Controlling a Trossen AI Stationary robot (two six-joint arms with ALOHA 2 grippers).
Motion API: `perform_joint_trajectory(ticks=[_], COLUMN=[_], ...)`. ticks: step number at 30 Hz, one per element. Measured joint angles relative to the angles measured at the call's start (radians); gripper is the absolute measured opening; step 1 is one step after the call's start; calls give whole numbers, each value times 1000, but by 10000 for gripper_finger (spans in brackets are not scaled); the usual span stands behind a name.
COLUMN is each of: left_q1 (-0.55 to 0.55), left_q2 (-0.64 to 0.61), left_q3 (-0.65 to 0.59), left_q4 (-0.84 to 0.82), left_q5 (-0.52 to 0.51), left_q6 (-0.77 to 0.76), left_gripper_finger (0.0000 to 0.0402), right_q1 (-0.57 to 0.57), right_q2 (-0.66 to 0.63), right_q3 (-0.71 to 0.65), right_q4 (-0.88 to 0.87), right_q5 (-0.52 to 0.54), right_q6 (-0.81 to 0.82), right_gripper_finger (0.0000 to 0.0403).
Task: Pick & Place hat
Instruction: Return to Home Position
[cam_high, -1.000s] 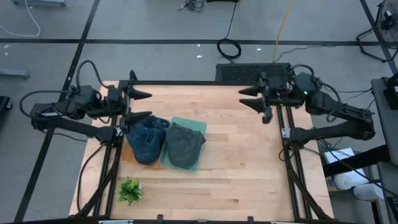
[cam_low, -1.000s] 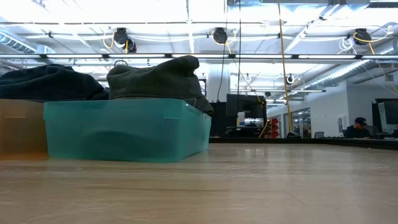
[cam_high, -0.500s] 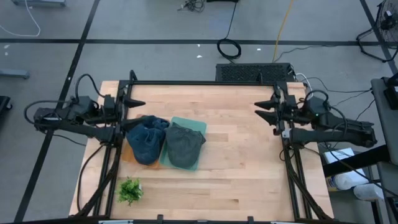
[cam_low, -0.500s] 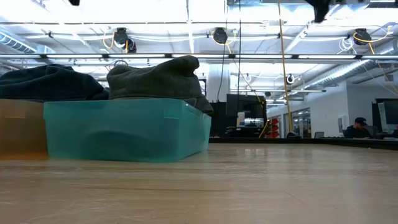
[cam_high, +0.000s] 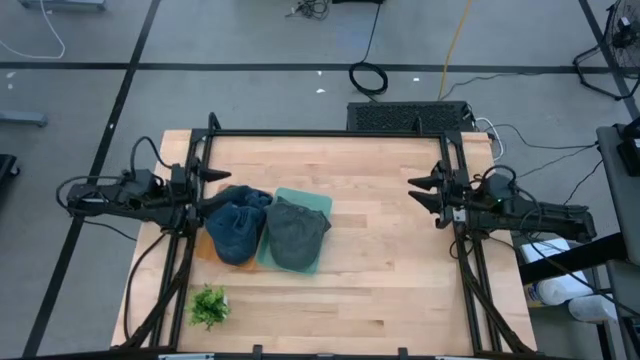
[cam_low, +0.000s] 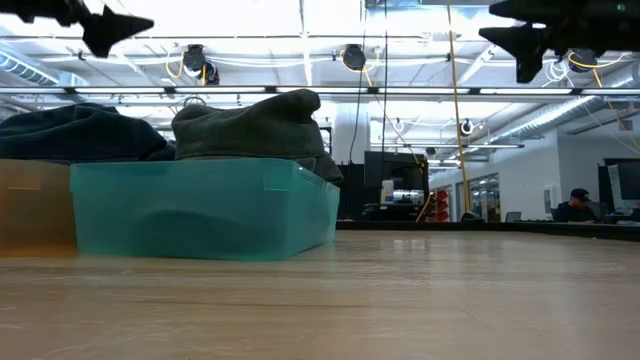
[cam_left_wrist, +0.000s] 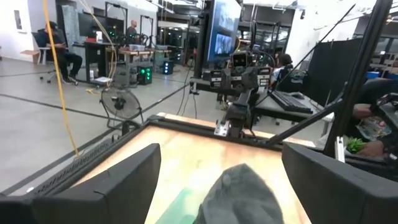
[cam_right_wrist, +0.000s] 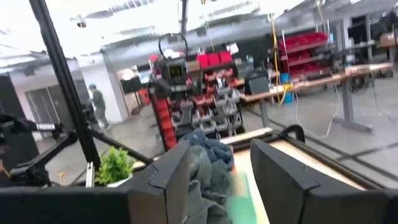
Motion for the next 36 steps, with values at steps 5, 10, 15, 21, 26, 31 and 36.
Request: perform_joint_trajectory(ticks=[5, 10, 15, 21, 26, 31, 36], left_q1=[1, 1, 1, 1, 1, 1, 1], left_q2=[-64, -123, -178, -178, -178, -179, -178], left_q3=[-74, -110, -129, -131, -133, -166, -278], left_q4=[21, 22, 16, -22, -26, 61, 214], left_q5=[-9, -10, -11, -11, -11, -46, -74], left_q6=[11, 39, 90, 89, 71, 86, 105], left_gripper_finger=[334, 326, 326, 332, 324, 317, 324], right_q1=[0, 0, 0, 0, 0, 0, 0], right_q2=[-21, -24, -25, -24, -23, -23, -23], right_q3=[-136, -234, -278, -306, -308, -309, -310], right_q4=[159, 292, 332, 295, 152, 50, 34], right_q5=[62, 76, 99, 113, 194, 228, 227], right_q6=[-3, -12, -19, -47, -38, -14, -14], right_gripper_finger=[155, 155, 155, 155, 155, 155, 155])
